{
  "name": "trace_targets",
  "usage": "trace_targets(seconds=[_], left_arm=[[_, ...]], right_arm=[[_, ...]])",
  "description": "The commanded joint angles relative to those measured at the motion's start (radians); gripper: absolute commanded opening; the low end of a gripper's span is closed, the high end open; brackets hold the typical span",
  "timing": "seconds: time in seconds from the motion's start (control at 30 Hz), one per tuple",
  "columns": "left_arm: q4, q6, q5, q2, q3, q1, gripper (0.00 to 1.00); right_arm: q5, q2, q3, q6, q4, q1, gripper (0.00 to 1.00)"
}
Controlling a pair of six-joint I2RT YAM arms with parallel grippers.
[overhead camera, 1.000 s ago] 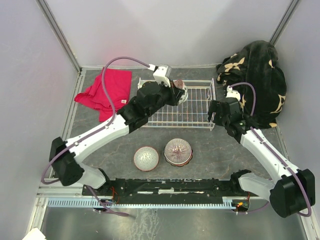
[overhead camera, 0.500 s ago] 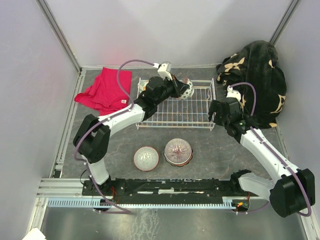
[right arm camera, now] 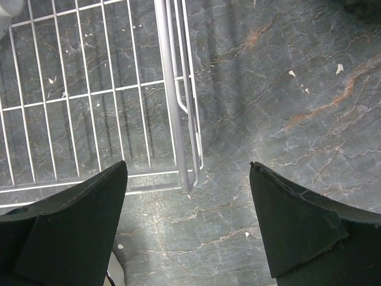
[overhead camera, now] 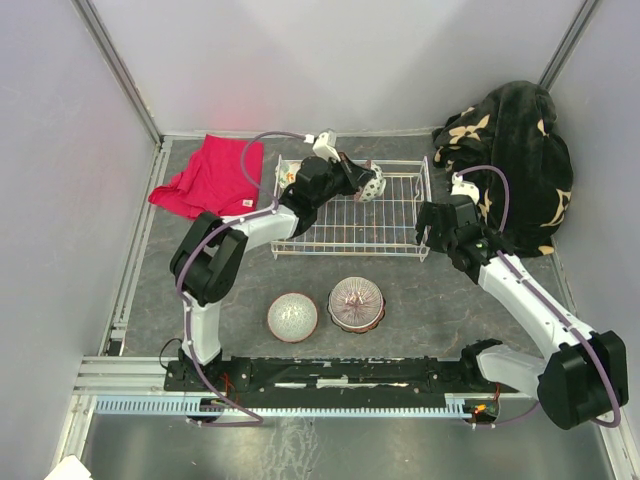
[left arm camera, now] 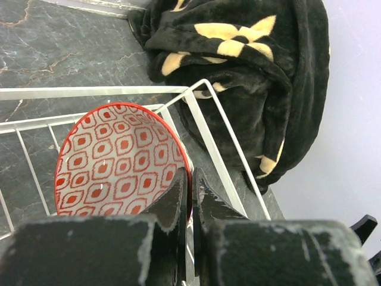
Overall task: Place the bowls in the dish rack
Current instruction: Place the bowl in the dish rack.
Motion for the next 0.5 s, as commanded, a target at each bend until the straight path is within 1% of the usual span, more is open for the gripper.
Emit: trace_targets(seconds=[0.0,0.47], left_arm=[[0.155,-0.063,0.018,0.001,0.068,0.013,0.03],[0.170,-0.093,0.013,0.072,0.095,0.020,0.03]], right_arm=[[0.005,0.003,0.021,0.002,0.018,0.004,0.91],[0.008,-0.001,0.020,0.002,0.015,0.004,0.91]])
